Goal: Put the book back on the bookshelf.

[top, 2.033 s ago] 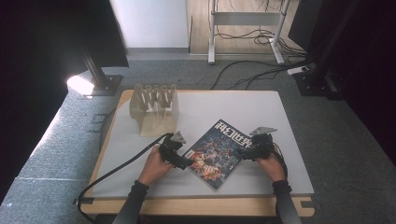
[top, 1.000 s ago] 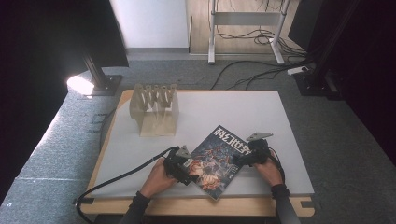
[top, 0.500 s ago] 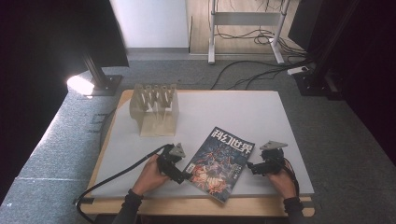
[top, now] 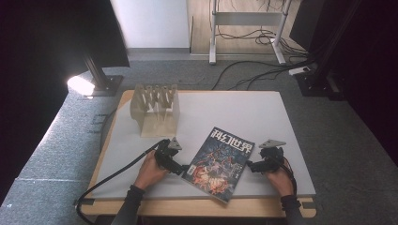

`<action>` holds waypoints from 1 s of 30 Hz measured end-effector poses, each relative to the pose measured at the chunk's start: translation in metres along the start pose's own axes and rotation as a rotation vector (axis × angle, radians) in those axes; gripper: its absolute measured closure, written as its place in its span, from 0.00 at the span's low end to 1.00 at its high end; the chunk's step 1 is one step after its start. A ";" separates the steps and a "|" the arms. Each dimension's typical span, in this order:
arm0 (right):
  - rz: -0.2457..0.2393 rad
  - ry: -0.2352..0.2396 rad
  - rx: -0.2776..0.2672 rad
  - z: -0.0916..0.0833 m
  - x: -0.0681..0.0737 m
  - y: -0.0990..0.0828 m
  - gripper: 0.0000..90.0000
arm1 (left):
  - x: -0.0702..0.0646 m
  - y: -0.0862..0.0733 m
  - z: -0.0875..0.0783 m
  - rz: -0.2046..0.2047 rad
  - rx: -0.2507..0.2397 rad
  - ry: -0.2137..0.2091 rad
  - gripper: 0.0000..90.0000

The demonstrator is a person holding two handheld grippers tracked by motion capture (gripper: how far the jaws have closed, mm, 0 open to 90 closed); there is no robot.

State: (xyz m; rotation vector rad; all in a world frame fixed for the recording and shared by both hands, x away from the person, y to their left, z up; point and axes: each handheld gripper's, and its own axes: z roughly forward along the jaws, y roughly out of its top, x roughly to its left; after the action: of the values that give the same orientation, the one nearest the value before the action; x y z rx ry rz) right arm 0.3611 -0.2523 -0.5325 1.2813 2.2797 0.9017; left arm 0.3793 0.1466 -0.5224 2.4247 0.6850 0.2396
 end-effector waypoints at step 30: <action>-0.004 -0.065 0.024 0.056 0.002 0.066 0.00 | -0.046 -0.010 0.000 0.110 -0.076 -0.114 0.00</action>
State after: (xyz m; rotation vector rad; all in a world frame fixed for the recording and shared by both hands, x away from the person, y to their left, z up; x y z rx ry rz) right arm 0.4339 -0.2058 -0.5283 1.2963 2.2483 0.8216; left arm 0.3361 0.1293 -0.5292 2.3853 0.4845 0.1672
